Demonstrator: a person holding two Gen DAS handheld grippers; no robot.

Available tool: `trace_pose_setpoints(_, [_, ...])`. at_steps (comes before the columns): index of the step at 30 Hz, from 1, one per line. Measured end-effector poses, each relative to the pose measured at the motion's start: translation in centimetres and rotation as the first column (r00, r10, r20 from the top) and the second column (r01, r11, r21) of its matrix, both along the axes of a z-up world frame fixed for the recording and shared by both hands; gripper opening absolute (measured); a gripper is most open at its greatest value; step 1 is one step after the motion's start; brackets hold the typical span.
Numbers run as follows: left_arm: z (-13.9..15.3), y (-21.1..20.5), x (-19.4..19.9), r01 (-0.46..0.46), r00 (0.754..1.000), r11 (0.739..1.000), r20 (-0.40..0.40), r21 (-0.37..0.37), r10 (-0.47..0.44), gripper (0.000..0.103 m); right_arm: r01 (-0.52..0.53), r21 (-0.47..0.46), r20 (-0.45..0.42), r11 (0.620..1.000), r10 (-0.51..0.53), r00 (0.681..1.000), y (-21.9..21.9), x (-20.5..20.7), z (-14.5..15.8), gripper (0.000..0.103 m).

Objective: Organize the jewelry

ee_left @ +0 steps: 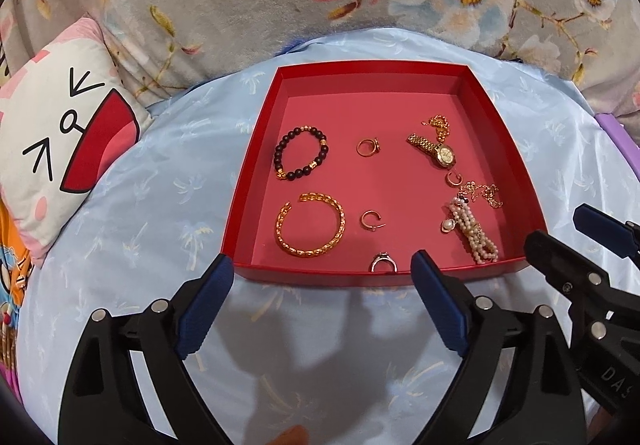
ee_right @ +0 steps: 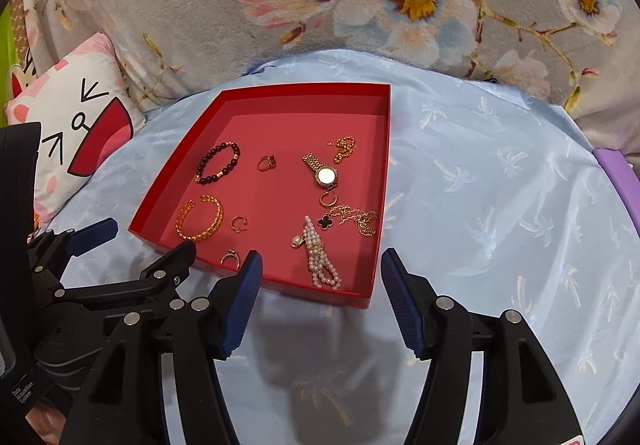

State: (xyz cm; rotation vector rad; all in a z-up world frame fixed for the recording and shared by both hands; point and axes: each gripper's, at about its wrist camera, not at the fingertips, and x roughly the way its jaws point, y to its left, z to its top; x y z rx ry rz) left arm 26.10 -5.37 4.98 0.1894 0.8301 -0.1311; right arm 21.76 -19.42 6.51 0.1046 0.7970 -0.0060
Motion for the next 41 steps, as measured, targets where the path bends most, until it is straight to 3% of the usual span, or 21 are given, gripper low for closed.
trace_pose_setpoints(33, [-0.13,0.17,-0.14,-0.029,0.999,0.998,0.031,0.058,0.027,0.092,0.003,-0.043,0.005,0.999,-0.003,1.0,0.53,-0.02,0.01,0.061])
trace_pose_setpoints(41, [-0.15,0.58,0.36,-0.026,1.0,0.999,-0.005,0.02,0.026,0.092,0.027,-0.04,0.026,0.999,-0.026,0.999,0.16,-0.16,0.21,0.071])
